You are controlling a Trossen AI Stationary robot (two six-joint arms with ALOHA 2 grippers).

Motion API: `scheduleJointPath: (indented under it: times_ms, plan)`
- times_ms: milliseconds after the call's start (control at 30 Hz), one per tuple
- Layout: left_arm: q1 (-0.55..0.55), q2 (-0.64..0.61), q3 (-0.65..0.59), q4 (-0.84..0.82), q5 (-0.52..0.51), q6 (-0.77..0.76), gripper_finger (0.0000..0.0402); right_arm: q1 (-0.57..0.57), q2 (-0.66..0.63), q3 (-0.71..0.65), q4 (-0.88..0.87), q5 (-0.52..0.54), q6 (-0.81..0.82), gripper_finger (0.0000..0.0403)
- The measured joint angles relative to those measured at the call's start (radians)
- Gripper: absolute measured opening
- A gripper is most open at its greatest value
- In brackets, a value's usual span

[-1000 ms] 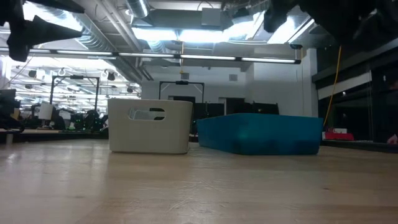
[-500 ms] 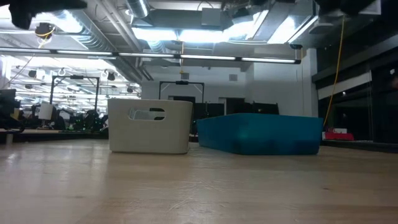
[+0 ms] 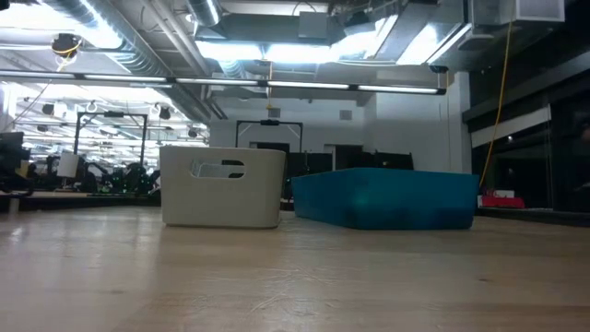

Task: Pick & Place Office items
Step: Return to Home Position

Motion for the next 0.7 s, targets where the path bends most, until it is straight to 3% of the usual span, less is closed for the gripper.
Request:
scheduleJointPath:
  times_ms: [100,267,367,467,600,700]
  plan:
    - [0.03,-0.072,-0.005,-0.209,-0.115,-0.001,0.021,0.038,-0.075,0.065,-0.158,0.08,-0.036,0.0288]
    - [0.156,-0.326,-0.007,-0.673,-0.122,-0.109,0.0208,0.072,-0.283,0.01,-0.26,0.183,-0.056,0.0288]
    - [0.233,-0.526,-0.037,-0.828,-0.114,-0.112,0.0209,0.072,-0.436,-0.156,-0.277,0.228,-0.015,0.0288]
    - [0.299,-0.737,-0.106,-0.95,-0.115,-0.134,0.0209,0.072,-0.608,-0.382,-0.182,0.257,0.001,0.0288]
    - [0.34,-0.982,-0.256,-1.009,-0.101,-0.223,0.0208,0.072,-0.831,-0.644,-0.014,0.285,0.004,0.0288]
    - [0.342,-1.087,-0.363,-1.007,-0.099,-0.267,0.021,0.072,-0.942,-0.766,0.003,0.281,0.039,0.0288]
